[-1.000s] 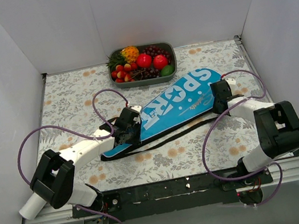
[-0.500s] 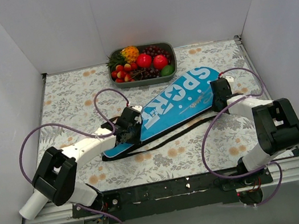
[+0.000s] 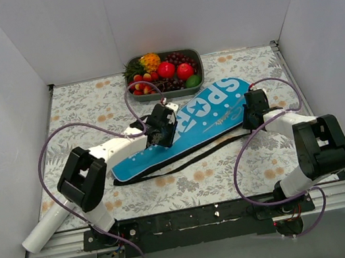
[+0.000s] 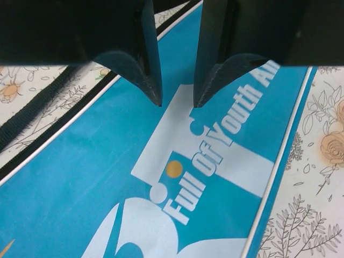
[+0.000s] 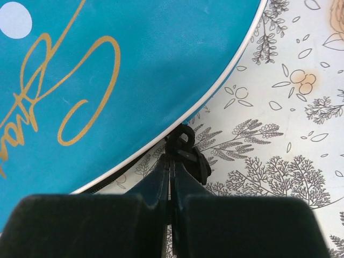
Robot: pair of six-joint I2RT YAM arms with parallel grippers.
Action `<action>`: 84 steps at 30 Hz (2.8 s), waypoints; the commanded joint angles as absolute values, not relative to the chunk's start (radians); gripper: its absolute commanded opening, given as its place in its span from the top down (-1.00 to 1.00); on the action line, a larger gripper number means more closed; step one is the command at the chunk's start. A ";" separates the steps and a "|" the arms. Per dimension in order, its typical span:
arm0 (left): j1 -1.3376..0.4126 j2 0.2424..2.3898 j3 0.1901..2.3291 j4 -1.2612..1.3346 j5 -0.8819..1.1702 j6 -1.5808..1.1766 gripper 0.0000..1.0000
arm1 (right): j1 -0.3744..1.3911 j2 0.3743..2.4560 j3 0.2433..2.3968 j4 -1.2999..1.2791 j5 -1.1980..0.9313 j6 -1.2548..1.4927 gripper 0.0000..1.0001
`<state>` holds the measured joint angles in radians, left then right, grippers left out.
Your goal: Pack up the badminton gear
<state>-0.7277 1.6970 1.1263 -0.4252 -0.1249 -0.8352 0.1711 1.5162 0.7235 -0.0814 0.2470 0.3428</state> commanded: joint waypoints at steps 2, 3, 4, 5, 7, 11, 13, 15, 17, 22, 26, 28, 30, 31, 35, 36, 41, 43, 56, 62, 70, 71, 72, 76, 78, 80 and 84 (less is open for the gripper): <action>-0.721 1.738 1.195 -0.400 -0.078 -0.700 0.23 | 0.178 1.471 0.718 -0.089 0.158 0.321 0.97; -0.719 1.750 1.198 -0.391 -0.078 -0.681 0.18 | 0.178 1.470 0.716 -0.090 0.153 0.318 0.97; -0.719 1.753 1.201 -0.385 -0.080 -0.670 0.14 | 0.176 1.468 0.715 -0.089 0.143 0.314 0.97; -0.718 1.758 1.200 -0.379 -0.090 -0.663 0.09 | 0.176 1.468 0.715 -0.089 0.141 0.314 0.97; -0.715 1.770 1.206 -0.368 -0.107 -0.632 0.06 | 0.176 1.470 0.715 -0.089 0.133 0.307 0.97; -0.701 1.790 1.209 -0.348 -0.163 -0.592 0.04 | 0.178 1.471 0.715 -0.089 0.109 0.305 0.97; -0.699 1.792 1.198 -0.322 -0.187 -0.575 0.03 | 0.178 1.474 0.716 -0.087 0.101 0.304 0.97; -0.698 1.787 1.193 -0.298 -0.205 -0.555 0.03 | 0.176 1.476 0.713 -0.084 0.097 0.301 0.97; -0.696 1.776 1.181 -0.272 -0.207 -0.543 0.03 | 0.178 1.476 0.713 -0.080 0.094 0.302 0.97; -0.672 1.821 1.189 -0.262 -0.174 -0.525 0.06 | 0.178 1.482 0.718 -0.077 0.083 0.301 0.97; -0.666 1.861 1.174 -0.271 -0.111 -0.534 0.10 | 0.176 1.485 0.723 -0.083 0.078 0.296 0.97; -0.663 1.881 1.164 -0.272 -0.075 -0.535 0.10 | 0.176 1.486 0.726 -0.084 0.078 0.291 0.97; -0.654 1.897 1.169 -0.287 -0.002 -0.534 0.09 | 0.176 1.489 0.729 -0.084 0.072 0.290 0.97; -0.650 1.914 1.173 -0.294 0.044 -0.529 0.09 | 0.176 1.491 0.732 -0.087 0.071 0.290 0.97; -0.643 1.951 1.180 -0.324 0.169 -0.508 0.07 | 0.176 1.494 0.732 -0.091 0.052 0.282 0.97; -0.641 1.962 1.181 -0.348 0.216 -0.500 0.07 | 0.176 1.494 0.732 -0.094 0.051 0.278 0.97; -0.641 2.006 1.181 -0.388 0.298 -0.471 0.09 | 0.176 1.496 0.730 -0.100 0.035 0.268 0.97; -0.641 2.020 1.180 -0.394 0.284 -0.468 0.13 | 0.176 1.496 0.733 -0.103 0.032 0.264 0.97; -0.641 2.065 1.223 -0.439 0.351 -0.500 0.94 | 0.291 1.486 0.759 -0.110 -0.018 0.265 0.97; -0.643 2.068 1.221 -0.443 0.374 -0.520 0.97 | 0.421 1.499 0.784 -0.106 -0.032 0.317 0.97; -0.643 2.062 1.206 -0.426 0.387 -0.586 1.00 | 0.618 1.522 0.827 -0.084 -0.086 0.383 0.97; -0.643 2.063 1.206 -0.425 0.387 -0.601 1.00 | 0.638 1.529 0.833 -0.084 -0.090 0.388 0.97; -0.643 2.063 1.204 -0.419 0.390 -0.613 1.00 | 0.659 1.532 0.839 -0.086 -0.094 0.390 0.97; -0.643 2.053 1.190 -0.388 0.416 -0.714 1.00 | 0.780 1.552 0.862 -0.092 -0.087 0.406 0.97; -0.643 2.043 1.171 -0.362 0.445 -0.747 1.00 | 0.827 1.565 0.864 -0.092 -0.071 0.423 0.97; -0.644 2.025 1.152 -0.344 0.463 -0.791 1.00 | 0.893 1.575 0.862 -0.087 -0.046 0.446 0.97; -0.661 1.990 1.108 -0.282 0.509 -0.865 1.00 | 0.986 1.580 0.847 -0.061 -0.014 0.497 0.97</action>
